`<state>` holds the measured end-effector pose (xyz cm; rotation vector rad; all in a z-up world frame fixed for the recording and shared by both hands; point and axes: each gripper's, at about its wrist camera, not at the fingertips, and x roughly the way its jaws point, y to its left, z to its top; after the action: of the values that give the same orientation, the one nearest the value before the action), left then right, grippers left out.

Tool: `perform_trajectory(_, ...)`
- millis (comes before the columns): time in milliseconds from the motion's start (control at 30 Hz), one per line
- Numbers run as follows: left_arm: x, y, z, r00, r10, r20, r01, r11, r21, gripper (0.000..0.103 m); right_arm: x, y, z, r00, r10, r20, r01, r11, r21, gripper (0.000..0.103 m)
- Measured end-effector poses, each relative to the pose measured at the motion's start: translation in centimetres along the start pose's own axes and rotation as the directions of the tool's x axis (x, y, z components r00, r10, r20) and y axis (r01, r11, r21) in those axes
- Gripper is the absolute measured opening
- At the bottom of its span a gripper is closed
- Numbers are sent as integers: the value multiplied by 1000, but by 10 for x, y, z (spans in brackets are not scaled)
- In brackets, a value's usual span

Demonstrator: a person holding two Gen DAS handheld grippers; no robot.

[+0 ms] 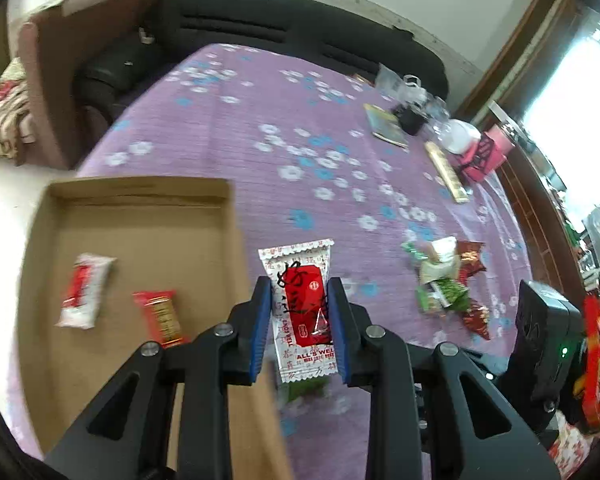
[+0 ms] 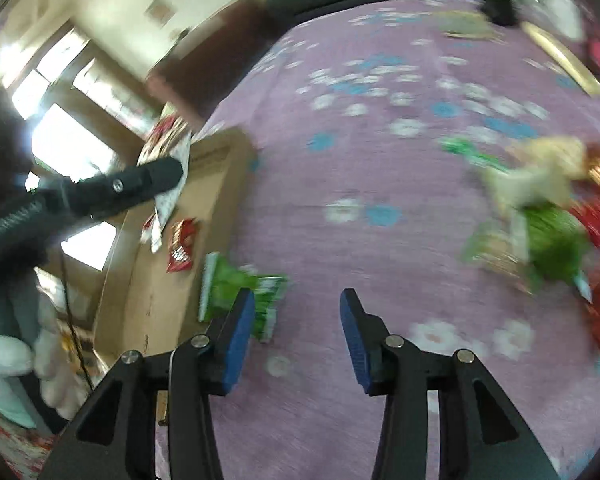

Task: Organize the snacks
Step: 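Grasp the green pea bag with the right gripper while the left carries its packet to the tray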

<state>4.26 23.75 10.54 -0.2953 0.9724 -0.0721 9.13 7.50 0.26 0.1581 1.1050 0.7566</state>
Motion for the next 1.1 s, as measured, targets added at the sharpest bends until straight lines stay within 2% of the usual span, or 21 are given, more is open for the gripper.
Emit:
perform_trajectory(100, -11, 25, -11, 1000, 26, -7, -26, 999, -27, 30, 13, 33, 2, 1000, -11, -17, 7, 983, -185, 47)
perform_trajectory(167, -17, 45, -20, 998, 53, -16, -54, 998, -41, 30, 18, 52, 1, 999, -46, -23, 36, 945, -326, 49)
perform_trajectory(233, -20, 64, -28, 997, 66, -28, -68, 995, -69, 30, 24, 66, -4, 994, -104, -19, 83, 881, -466, 49)
perform_trajectory(300, -20, 78, -34, 997, 72, -41, -75, 993, -90, 30, 33, 70, -7, 989, -143, -44, 98, 840, -534, 49)
perform_trajectory(333, -19, 85, -37, 996, 77, -48, -82, 991, -103, 30, 36, 70, -6, 987, -150, -51, 98, 835, -541, 49)
perform_trajectory(400, -16, 96, -43, 995, 78, -63, -85, 989, -121, 30, 44, 68, -3, 985, -158, -64, 98, 830, -549, 49)
perform_trajectory(533, -5, 107, -48, 991, 90, -95, -102, 987, -128, 30, 57, 72, 6, 985, -158, -76, 91, 834, -545, 40)
perform_trajectory(733, 11, 114, -48, 987, 91, -133, -106, 988, -114, 30, 55, 69, 10, 986, -125, -113, 63, 895, -441, 27)
perform_trajectory(967, 25, 123, -30, 986, 104, -133, -119, 986, -113, 30, 40, 55, 10, 988, -126, -87, 92, 943, -320, 23)
perform_trajectory(1100, 33, 127, -15, 983, 134, -126, -146, 985, -89, 31, 20, 47, 16, 990, -135, -47, 120, 962, -244, 23)
